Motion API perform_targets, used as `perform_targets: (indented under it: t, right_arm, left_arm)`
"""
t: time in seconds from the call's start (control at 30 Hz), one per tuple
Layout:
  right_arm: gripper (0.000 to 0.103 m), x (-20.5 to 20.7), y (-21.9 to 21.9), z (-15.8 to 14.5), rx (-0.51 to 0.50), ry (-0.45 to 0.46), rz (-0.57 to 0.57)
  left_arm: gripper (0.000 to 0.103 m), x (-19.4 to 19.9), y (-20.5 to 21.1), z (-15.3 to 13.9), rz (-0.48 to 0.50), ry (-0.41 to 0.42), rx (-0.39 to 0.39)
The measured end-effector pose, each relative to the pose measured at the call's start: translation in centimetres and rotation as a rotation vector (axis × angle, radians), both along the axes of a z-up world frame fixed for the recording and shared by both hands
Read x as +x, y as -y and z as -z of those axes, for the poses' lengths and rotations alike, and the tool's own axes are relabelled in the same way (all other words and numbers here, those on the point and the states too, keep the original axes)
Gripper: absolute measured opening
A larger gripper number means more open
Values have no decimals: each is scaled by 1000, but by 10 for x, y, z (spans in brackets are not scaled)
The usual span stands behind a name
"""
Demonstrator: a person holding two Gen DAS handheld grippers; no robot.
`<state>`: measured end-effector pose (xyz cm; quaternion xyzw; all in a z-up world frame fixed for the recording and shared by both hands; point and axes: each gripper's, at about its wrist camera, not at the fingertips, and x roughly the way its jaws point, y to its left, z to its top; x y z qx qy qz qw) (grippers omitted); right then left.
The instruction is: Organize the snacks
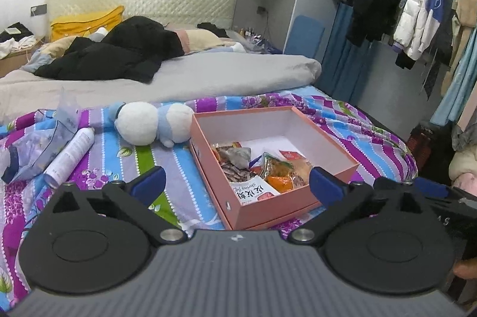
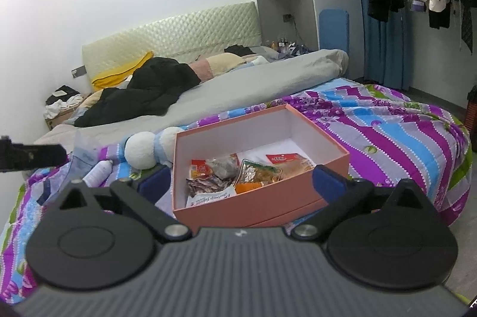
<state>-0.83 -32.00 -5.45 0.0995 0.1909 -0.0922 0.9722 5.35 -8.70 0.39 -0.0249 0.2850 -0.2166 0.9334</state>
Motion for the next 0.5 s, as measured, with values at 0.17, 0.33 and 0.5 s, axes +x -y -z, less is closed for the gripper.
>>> perform_targets:
  t: [0.17,0.33,0.5]
  right_arm:
    - [103,-3,0,-3,-8,6,2]
    - [103,-5,0,-6,0,18,3]
    - [103,-6,-2,-7,-4,26,-12]
  left_arm:
    - [103,1,0,-2,-12,1,8]
    - [103,1,-2,-4,-21,-6,5]
    - [103,2,-4,-4,-34,-11,18]
